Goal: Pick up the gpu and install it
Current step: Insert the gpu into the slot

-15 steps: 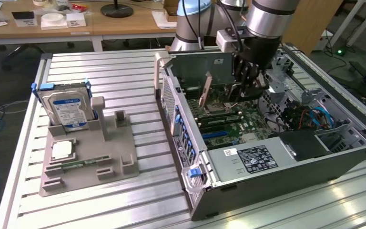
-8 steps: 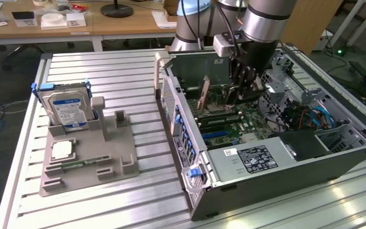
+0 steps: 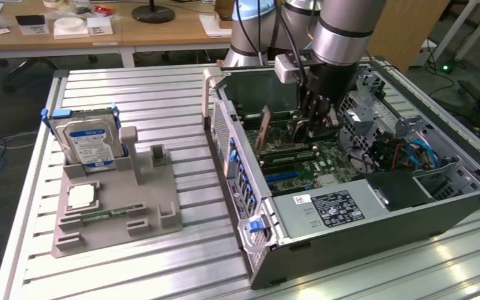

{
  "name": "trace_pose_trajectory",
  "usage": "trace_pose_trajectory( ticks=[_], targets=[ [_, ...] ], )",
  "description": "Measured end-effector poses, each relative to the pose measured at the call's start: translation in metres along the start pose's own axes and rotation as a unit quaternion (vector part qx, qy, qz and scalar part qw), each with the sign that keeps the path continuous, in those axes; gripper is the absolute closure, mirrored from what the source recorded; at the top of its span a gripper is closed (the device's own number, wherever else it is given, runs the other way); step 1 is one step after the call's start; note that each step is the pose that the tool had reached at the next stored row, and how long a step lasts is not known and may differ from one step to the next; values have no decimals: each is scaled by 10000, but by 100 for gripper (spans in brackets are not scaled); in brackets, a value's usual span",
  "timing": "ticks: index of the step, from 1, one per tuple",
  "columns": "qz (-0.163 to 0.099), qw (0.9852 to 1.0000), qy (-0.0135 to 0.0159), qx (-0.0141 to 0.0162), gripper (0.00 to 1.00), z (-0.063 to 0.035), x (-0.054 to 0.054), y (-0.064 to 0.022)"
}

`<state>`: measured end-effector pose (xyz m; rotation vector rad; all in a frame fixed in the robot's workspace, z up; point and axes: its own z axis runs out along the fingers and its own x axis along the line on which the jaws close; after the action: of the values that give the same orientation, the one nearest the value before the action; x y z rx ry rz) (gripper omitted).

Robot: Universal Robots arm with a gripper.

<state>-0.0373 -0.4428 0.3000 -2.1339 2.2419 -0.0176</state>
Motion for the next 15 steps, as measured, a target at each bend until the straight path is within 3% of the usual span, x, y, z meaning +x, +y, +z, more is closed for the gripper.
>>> trace_pose_trajectory(
  ticks=[4,7,15],
  targets=[
    [25,10000,-1,3,72,52,61,11],
    [23,10000,-1,3,72,88,77,79],
    [24,10000,-4,3,72,188,185,109]
  ],
)
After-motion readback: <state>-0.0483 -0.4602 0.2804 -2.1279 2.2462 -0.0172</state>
